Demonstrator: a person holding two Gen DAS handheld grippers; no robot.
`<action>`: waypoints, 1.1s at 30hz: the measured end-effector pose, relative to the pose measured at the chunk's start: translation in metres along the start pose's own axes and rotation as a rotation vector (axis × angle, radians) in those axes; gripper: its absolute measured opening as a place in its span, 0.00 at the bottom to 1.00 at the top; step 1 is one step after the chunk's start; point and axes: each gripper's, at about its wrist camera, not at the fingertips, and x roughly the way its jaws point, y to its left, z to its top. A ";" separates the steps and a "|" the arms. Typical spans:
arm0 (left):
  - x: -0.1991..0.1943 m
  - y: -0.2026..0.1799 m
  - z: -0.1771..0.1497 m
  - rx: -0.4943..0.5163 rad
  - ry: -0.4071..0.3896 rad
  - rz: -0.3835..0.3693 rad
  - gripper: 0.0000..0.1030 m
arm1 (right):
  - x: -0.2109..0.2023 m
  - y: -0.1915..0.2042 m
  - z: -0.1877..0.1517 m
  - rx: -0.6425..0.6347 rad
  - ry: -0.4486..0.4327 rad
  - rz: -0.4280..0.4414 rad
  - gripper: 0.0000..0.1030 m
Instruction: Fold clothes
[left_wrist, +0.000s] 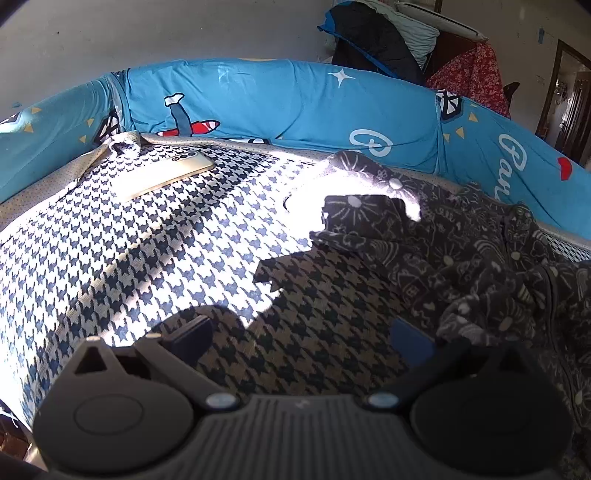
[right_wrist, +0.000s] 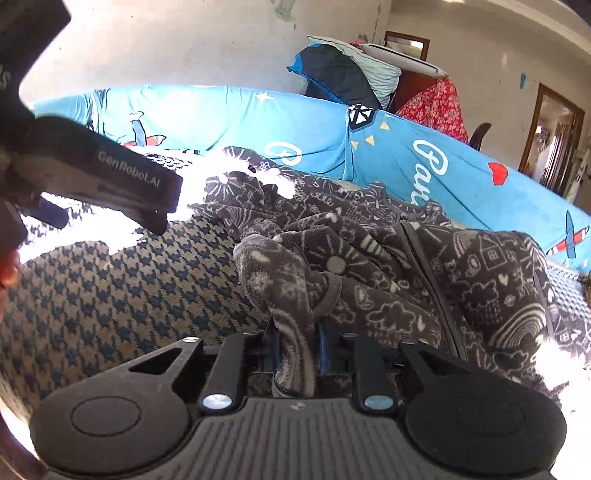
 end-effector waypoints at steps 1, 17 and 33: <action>-0.002 0.002 0.001 -0.006 -0.009 0.000 1.00 | -0.006 -0.003 0.001 0.027 0.008 0.026 0.18; -0.023 0.041 0.014 -0.081 -0.121 0.106 1.00 | -0.065 0.044 0.006 0.009 0.016 0.377 0.22; -0.018 -0.024 -0.016 0.146 -0.065 -0.036 1.00 | -0.071 0.024 -0.019 -0.018 0.020 0.245 0.34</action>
